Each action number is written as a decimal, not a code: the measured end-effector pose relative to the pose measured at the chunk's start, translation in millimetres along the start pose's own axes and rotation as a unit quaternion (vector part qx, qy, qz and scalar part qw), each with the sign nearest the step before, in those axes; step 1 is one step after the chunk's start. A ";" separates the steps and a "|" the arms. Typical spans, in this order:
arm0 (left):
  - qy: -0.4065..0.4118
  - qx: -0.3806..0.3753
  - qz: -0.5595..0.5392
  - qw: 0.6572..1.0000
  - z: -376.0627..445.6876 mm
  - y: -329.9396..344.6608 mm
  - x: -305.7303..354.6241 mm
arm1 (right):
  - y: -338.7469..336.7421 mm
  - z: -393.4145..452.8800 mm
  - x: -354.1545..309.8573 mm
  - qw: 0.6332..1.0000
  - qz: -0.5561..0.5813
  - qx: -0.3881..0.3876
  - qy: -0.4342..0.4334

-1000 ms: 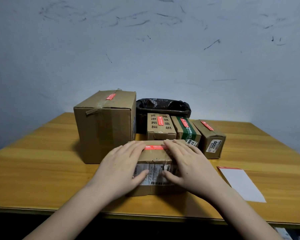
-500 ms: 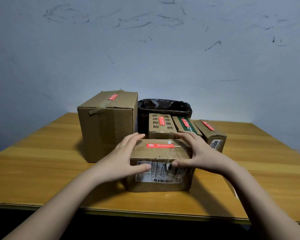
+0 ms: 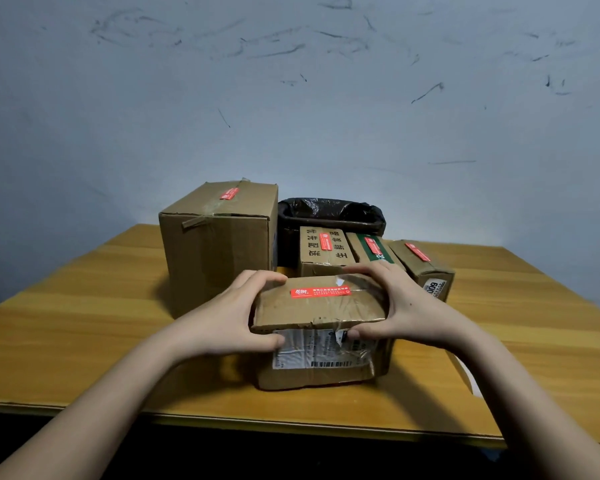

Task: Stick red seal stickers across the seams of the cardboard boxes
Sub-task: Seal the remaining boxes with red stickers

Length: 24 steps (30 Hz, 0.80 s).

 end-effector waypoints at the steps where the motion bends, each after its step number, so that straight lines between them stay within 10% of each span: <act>1: 0.005 0.017 -0.011 1.000 -4.3 -6.8 1.9 | -2.9 1.3 -5.1 1.000 0.004 0.005 -0.011; 16: 0.054 0.374 -0.160 0.912 -89.2 -150.0 4.3 | -72.7 56.6 -117.5 0.941 0.054 0.299 -0.150; 24: 0.020 0.524 -0.180 0.832 -133.6 -194.5 -33.7 | -48.4 116.7 -176.3 0.932 0.047 0.324 -0.153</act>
Point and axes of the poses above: each hand's wrist, its own z-axis towards the middle knuckle, its own y-axis out of the palm, x = y × z, the point moved 9 cm from there along z, towards the middle knuckle, and after that the axes turned 5 degrees about -y, right-handed, at the moved point
